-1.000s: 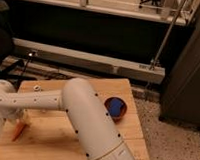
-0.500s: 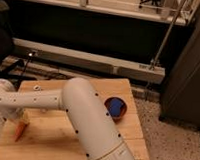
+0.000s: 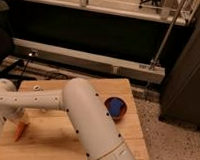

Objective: Drag the pepper across the table

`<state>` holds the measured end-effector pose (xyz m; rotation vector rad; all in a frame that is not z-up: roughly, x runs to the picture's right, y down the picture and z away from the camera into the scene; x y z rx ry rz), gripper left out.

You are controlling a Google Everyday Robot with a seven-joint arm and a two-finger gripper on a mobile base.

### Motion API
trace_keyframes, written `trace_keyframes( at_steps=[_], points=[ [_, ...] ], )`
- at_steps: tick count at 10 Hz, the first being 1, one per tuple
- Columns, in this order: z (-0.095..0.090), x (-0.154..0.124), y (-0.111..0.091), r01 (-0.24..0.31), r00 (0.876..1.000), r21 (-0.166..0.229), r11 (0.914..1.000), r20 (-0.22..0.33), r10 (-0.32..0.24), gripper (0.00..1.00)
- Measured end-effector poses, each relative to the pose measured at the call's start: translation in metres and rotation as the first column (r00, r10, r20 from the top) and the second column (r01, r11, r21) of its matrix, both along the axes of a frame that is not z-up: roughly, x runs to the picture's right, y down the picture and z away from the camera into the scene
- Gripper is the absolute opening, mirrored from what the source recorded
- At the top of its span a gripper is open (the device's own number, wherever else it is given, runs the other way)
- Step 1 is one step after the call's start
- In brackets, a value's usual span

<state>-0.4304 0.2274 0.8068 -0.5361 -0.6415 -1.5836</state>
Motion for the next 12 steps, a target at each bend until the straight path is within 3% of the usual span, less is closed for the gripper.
trace_keyframes(
  at_steps=[9, 12],
  points=[
    [0.005, 0.035, 0.012, -0.001, 0.999, -0.02, 0.9998, -0.049, 0.0, 0.52],
    [0.003, 0.036, 0.013, 0.003, 0.999, -0.018, 0.9998, -0.046, -0.004, 0.26]
  ],
)
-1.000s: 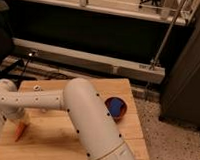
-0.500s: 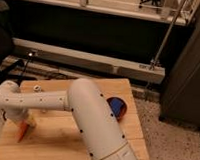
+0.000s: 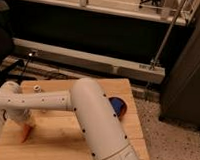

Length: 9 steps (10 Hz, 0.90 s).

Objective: Drag the pepper across the table

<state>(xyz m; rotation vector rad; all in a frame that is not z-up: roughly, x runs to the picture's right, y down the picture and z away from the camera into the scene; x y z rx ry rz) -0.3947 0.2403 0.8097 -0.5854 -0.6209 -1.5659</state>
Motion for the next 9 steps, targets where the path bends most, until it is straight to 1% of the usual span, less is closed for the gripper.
trace_keyframes(
  at_steps=[1, 4, 9],
  points=[
    [-0.001, 0.0, -0.001, 0.001, 1.0, 0.002, 1.0, 0.001, -0.001, 0.2],
    [-0.003, 0.001, 0.0, 0.007, 1.0, 0.001, 1.0, -0.002, -0.007, 0.19],
    [-0.003, 0.018, 0.01, 0.013, 1.0, -0.021, 0.9997, -0.027, -0.014, 0.19]
  ],
)
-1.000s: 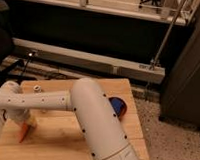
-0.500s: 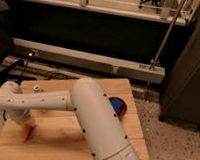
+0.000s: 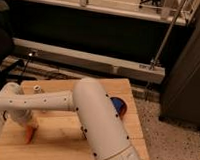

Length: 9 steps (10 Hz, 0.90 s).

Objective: Drag the pepper across the table

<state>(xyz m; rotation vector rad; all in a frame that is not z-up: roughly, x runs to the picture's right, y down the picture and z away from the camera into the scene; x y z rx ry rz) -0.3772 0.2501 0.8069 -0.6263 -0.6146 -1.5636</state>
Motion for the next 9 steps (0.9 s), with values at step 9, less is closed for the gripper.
trace_keyframes(
  at_steps=[9],
  points=[
    [0.011, 0.042, 0.006, -0.026, 0.999, -0.01, 0.9996, -0.039, 0.025, 0.19]
  ],
)
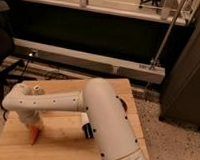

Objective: Drag the pepper across the table

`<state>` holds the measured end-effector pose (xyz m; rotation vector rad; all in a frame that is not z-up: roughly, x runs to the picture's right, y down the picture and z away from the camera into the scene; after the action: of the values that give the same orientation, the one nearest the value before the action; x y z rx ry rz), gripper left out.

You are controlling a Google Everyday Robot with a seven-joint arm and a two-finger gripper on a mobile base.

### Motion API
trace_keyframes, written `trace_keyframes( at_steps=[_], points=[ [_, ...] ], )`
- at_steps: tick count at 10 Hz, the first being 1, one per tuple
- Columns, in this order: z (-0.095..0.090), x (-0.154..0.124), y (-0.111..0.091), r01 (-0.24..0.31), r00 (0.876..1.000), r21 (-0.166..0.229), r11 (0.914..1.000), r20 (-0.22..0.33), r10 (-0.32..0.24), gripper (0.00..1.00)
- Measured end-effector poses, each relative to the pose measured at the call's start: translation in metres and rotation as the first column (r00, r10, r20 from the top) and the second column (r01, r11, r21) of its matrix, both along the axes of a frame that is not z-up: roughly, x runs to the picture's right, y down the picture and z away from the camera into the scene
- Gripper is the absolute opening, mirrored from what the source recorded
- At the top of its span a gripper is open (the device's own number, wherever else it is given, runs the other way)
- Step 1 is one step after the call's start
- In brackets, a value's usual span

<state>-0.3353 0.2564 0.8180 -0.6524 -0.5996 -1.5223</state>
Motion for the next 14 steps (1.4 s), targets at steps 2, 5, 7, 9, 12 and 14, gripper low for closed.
trace_keyframes(
  at_steps=[2, 5, 7, 9, 12, 14],
  points=[
    [0.006, 0.01, -0.002, -0.018, 1.0, 0.014, 0.9997, 0.003, 0.018, 0.19],
    [0.01, 0.026, -0.006, -0.025, 1.0, 0.037, 0.999, 0.004, 0.025, 0.19],
    [0.009, 0.034, -0.006, -0.023, 1.0, 0.043, 0.9988, 0.002, 0.023, 0.19],
    [0.008, 0.04, -0.005, -0.021, 1.0, 0.045, 0.9988, -0.001, 0.021, 0.19],
    [0.007, 0.047, -0.002, -0.015, 1.0, 0.045, 0.9989, -0.008, 0.016, 0.19],
    [0.005, 0.053, 0.0, -0.011, 1.0, 0.042, 0.999, -0.017, 0.012, 0.19]
  ],
)
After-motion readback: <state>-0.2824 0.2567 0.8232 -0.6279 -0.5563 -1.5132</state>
